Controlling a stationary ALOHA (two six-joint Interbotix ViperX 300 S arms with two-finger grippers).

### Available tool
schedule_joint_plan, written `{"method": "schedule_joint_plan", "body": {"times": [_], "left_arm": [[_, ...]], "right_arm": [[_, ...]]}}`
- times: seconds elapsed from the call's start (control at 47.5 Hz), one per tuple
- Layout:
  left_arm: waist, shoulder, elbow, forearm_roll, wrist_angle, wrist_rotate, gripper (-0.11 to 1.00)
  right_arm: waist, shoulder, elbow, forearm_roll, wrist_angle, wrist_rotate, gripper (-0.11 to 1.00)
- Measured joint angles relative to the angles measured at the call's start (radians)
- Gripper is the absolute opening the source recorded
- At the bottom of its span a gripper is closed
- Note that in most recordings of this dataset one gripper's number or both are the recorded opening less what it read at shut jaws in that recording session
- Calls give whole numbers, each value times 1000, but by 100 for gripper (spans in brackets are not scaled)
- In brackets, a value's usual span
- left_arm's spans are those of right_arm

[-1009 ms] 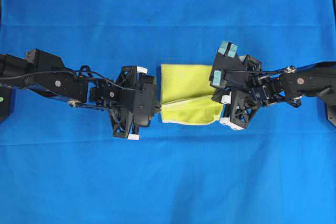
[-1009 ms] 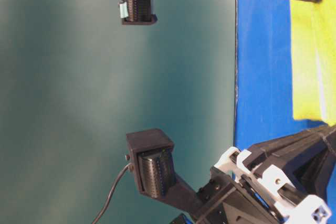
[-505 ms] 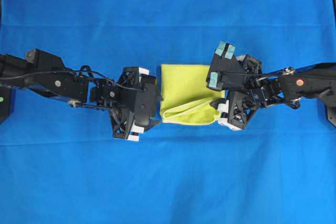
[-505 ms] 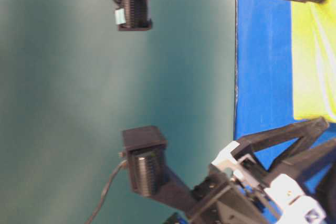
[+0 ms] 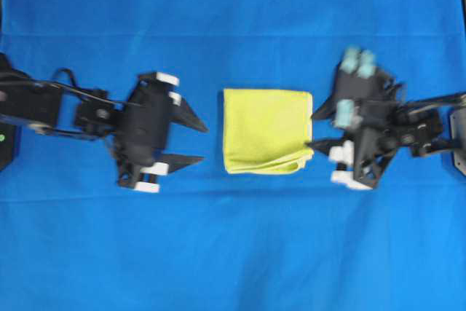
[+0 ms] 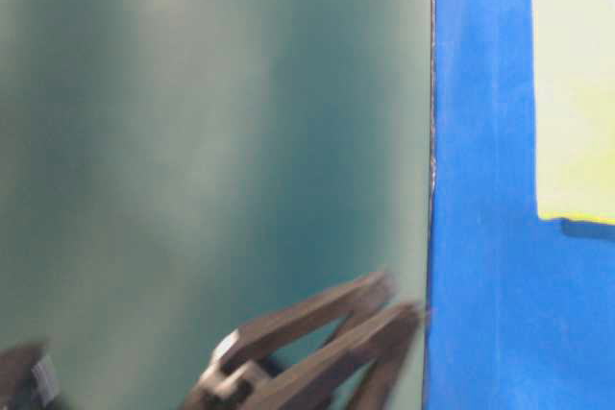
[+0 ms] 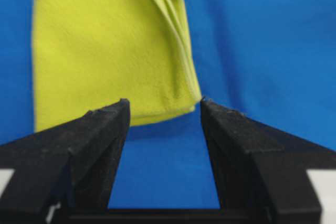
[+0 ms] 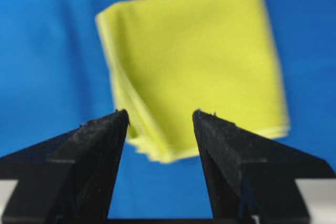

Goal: Fold the yellow towel.

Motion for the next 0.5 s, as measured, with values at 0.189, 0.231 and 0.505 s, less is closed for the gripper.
{"method": "schedule_joint_plan", "body": {"times": [0.189,0.231,0.505], "left_arm": [[0,-192,86,0,3,0,53],[2,-233,109,0,3,0,53],[12,-505,252,0,5,0,53]], "right_arm": [[-5,-161,57,-61,14,0,57],[-5,-201,71,-66,15,-2,57],[-5,-449,190,-118,14,8,57]]}}
